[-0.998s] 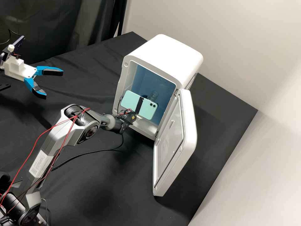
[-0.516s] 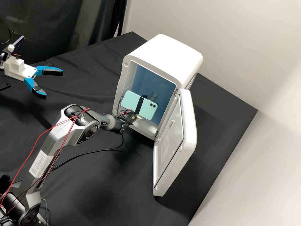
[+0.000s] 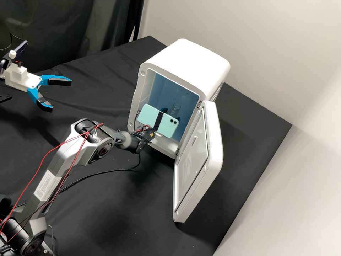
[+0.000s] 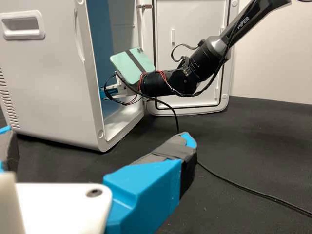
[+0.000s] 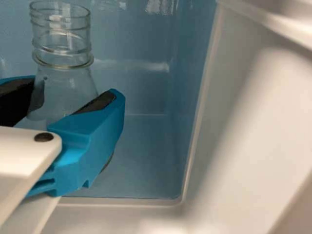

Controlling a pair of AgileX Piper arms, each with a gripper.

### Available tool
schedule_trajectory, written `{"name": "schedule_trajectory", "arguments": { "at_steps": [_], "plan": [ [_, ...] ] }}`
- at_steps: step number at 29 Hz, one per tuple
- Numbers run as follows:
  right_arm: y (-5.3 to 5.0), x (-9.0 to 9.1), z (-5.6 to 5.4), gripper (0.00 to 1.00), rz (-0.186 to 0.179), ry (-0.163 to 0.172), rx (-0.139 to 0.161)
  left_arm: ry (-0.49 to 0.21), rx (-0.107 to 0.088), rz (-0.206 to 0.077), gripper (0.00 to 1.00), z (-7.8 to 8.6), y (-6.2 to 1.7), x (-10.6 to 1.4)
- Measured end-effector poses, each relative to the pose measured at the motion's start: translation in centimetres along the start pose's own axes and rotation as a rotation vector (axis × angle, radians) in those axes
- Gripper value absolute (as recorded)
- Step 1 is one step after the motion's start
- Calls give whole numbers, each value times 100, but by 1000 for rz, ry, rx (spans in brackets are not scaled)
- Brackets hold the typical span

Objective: Place the flask in the incubator

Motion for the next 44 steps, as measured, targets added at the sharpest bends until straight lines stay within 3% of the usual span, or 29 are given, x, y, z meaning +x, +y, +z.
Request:
{"name": "schedule_trajectory", "arguments": {
  "at_steps": [6, 7, 12, 16, 24, 33, 44],
  "plan": [
    [3, 1, 9, 0, 2, 0, 0, 0, 0, 0, 100, 0, 0, 0],
    [3, 1, 9, 100, 2, 0, 0, 0, 0, 0, 100, 0, 0, 0],
    [3, 1, 9, 100, 2, 0, 0, 0, 0, 0, 100, 0, 0, 0],
    [1, 1, 16, 100, -1, -8, -25, 0, 0, 0, 100, 0, 0, 0],
    [5, 1, 36, 100, 3, -30, -7, 0, 0, 0, 100, 0, 0, 0],
    [-34, -3, 84, 100, -39, -83, -5, 0, 0, 0, 100, 0, 0, 0],
    [-38, -3, 89, 100, -44, -88, -5, 0, 0, 0, 100, 0, 0, 0]
  ]
}}
